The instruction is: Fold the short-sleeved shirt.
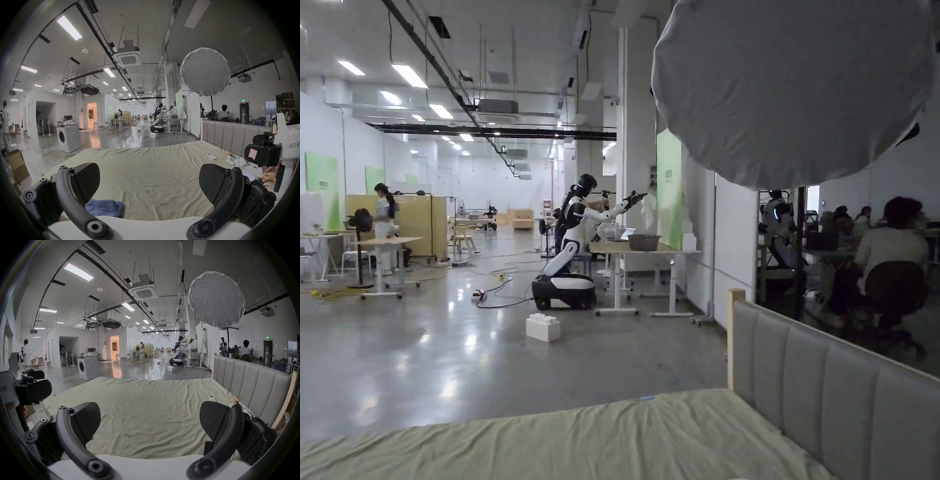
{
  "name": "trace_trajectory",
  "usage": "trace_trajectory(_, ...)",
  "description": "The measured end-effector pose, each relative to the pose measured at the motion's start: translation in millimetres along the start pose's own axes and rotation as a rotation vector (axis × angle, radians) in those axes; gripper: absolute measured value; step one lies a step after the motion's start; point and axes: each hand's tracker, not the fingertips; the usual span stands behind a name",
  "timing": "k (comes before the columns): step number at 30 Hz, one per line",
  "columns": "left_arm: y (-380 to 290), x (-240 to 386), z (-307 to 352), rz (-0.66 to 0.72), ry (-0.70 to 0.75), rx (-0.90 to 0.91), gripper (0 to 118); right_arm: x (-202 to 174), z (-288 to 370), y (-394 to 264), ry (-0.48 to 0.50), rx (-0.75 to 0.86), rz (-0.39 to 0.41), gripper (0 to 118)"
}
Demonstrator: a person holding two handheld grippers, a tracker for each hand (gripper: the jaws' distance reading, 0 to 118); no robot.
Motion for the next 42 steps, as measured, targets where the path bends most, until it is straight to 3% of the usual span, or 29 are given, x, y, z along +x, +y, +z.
trace_trajectory(8,4.3,-1.1,8.2,0.038,-0.018,0.007,118,-17.6,6.4,12.8,-0.081,-0.049,0.005,118)
trace_trajectory(13,19.3,9.3,6.8,0.043,-0.033,0.007,118,-30.7,16.0,23.1,-0.053,-0.042,0.002,118)
trace_trajectory(15,18.1,9.2,7.3,0.045,-0.04,0.007,118,-31.2,16.5,24.7,-0.011,-0.049,-0.037,118)
trace_trajectory(17,18.6,9.5,7.9,0.043,-0.049,0.008,118,-30.6,14.3,23.1,0.001,-0.138,-0.123,118)
trace_trajectory(21,13.0,3.5,9.0,0.034,-0.039,0.004,118,-29.6,12.5,26.1,-0.009,-0.091,-0.107,118)
trace_trajectory(29,3.7,-1.7,9.0,0.046,-0.042,0.016,118,-28.9,6.4,27.2,-0.147,-0.083,-0.056,118)
trace_trajectory(34,1.8,0.8,9.2,0.038,-0.047,0.011,118,-10.0,-3.2,26.3,-0.148,-0.142,-0.215,118)
trace_trajectory(38,-0.5,0.4,8.0,0.034,-0.05,0.009,118,2.3,-8.8,25.1,-0.096,-0.164,-0.26,118)
trace_trajectory(42,2.7,2.9,7.3,0.029,-0.052,0.016,118,-1.1,-9.4,17.4,-0.137,-0.13,-0.292,118)
